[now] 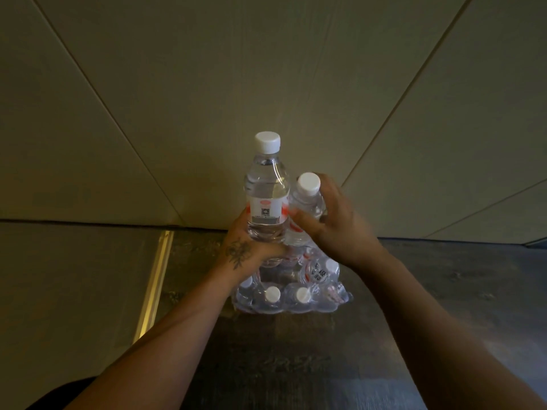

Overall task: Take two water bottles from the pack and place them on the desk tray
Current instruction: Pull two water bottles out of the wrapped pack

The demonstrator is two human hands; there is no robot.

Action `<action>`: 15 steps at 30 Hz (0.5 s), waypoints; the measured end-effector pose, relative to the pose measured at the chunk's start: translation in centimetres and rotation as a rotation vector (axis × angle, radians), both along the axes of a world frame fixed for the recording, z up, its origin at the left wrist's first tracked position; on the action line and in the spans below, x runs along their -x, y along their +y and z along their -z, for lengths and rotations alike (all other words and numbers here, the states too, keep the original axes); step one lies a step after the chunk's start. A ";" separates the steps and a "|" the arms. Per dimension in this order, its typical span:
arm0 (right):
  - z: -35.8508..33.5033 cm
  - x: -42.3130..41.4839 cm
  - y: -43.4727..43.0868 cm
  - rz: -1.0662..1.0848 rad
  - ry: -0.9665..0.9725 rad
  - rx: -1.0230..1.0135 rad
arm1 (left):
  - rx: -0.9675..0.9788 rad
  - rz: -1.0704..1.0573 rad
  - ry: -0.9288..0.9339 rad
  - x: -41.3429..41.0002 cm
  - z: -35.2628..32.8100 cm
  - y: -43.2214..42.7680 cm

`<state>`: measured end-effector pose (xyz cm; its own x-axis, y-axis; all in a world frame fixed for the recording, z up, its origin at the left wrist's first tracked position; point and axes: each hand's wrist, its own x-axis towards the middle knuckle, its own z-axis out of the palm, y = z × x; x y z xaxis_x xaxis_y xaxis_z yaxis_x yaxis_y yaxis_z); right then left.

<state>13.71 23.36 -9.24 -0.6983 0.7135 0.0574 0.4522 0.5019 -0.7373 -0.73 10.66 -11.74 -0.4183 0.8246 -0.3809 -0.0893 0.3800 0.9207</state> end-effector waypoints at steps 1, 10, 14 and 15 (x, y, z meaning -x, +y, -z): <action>0.4 0.0 0.0 -0.015 0.000 0.083 | -0.003 -0.011 -0.010 0.0 0.0 0.0; 6.4 0.3 0.2 0.104 -0.024 0.400 | 0.020 -0.046 -0.018 0.0 1.2 0.5; 8.4 0.6 -1.2 0.190 -0.096 0.233 | 0.037 -0.011 -0.012 -0.2 1.7 0.7; 8.5 0.6 -1.2 0.202 -0.088 0.228 | 0.036 -0.003 -0.015 -0.2 1.8 0.8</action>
